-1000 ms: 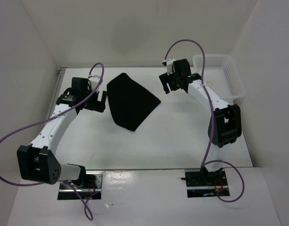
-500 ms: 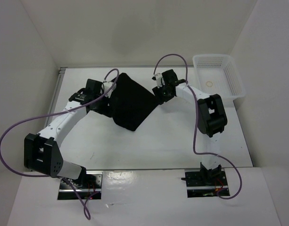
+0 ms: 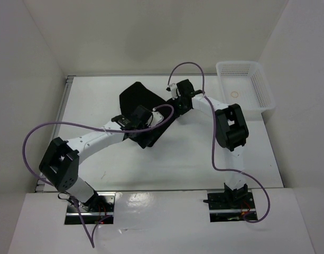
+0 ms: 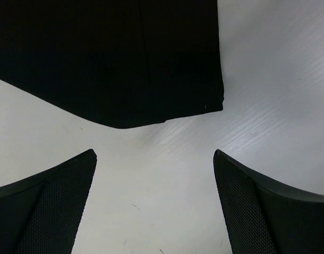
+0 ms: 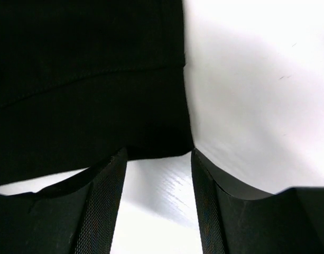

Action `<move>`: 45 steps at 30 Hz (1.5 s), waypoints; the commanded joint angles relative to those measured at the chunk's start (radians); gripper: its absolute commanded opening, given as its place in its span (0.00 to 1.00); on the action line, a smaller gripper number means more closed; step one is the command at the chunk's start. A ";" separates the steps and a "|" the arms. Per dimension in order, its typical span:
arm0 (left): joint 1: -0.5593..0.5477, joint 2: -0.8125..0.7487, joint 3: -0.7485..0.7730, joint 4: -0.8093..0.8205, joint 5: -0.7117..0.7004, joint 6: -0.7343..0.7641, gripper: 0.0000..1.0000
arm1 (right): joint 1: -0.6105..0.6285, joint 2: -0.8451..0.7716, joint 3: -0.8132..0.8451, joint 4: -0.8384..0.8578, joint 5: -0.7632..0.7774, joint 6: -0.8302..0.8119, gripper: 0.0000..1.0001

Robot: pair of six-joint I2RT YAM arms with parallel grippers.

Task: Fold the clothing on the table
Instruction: Flatten the skirt out

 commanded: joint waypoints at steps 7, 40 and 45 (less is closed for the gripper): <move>-0.063 -0.034 -0.182 0.168 -0.195 0.154 0.96 | -0.018 -0.015 0.090 0.062 0.029 0.002 0.58; -0.239 0.023 -0.431 0.642 -0.253 0.359 0.71 | -0.076 0.040 0.121 0.034 0.011 0.029 0.62; -0.239 0.033 -0.409 0.638 -0.253 0.359 0.34 | -0.095 0.074 0.141 0.023 -0.061 0.029 0.63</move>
